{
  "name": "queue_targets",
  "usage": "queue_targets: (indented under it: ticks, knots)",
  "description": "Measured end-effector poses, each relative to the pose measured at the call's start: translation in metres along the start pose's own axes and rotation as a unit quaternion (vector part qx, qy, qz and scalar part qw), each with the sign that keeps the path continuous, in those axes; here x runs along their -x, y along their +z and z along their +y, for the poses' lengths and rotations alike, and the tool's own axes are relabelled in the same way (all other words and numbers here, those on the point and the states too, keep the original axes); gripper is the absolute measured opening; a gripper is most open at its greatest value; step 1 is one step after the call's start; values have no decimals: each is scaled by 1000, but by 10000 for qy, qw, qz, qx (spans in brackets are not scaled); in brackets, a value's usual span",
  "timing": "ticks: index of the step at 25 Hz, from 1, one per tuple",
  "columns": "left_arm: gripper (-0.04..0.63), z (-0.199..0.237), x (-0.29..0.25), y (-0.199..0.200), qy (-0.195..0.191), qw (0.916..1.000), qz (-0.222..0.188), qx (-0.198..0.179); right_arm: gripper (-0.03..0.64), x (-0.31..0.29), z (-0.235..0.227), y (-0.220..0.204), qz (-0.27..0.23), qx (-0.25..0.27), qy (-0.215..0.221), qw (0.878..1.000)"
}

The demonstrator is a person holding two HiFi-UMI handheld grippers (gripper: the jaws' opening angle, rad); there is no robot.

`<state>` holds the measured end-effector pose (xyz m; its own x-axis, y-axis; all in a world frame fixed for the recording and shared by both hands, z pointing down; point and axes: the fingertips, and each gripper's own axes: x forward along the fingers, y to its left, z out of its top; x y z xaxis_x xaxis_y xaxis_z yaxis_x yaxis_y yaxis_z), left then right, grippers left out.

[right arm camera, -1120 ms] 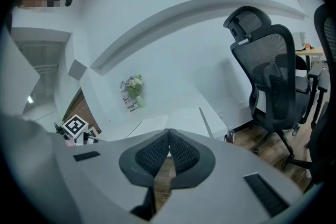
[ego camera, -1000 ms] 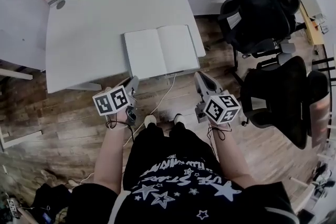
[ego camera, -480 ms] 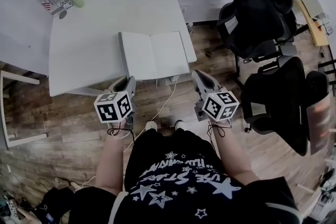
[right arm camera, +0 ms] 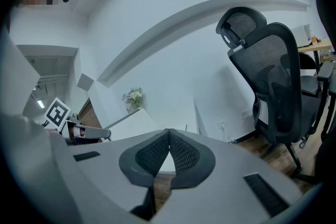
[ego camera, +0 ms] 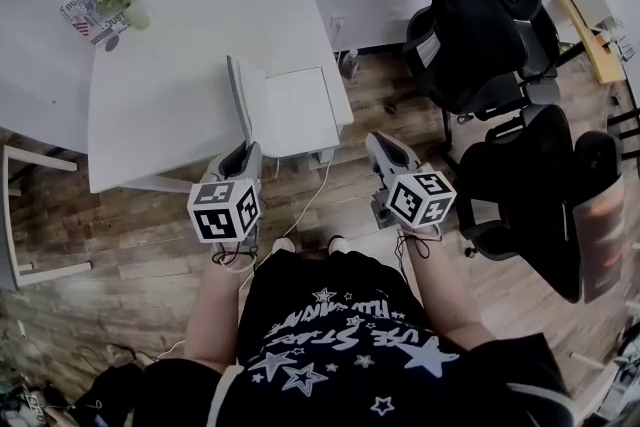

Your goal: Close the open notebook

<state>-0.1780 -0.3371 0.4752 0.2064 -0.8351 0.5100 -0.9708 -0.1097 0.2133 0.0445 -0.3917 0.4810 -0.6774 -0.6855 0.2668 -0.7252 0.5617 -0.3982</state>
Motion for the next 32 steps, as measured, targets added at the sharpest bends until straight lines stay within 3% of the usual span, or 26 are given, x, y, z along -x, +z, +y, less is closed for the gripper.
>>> queue_targets:
  ticks: [15, 22, 32]
  knots:
    - [52, -70, -43, 4, 123, 9966, 18, -813, 2, 28, -44, 3, -44, -138, -94, 9999]
    - [52, -101, -76, -14, 118, 9907, 296, -1326, 2, 42, -65, -5, 33, -204, -161, 9997]
    - [54, -123, -120, -52, 121, 9850, 755, -1544, 2, 58, -86, -27, 207, -396, -238, 9987]
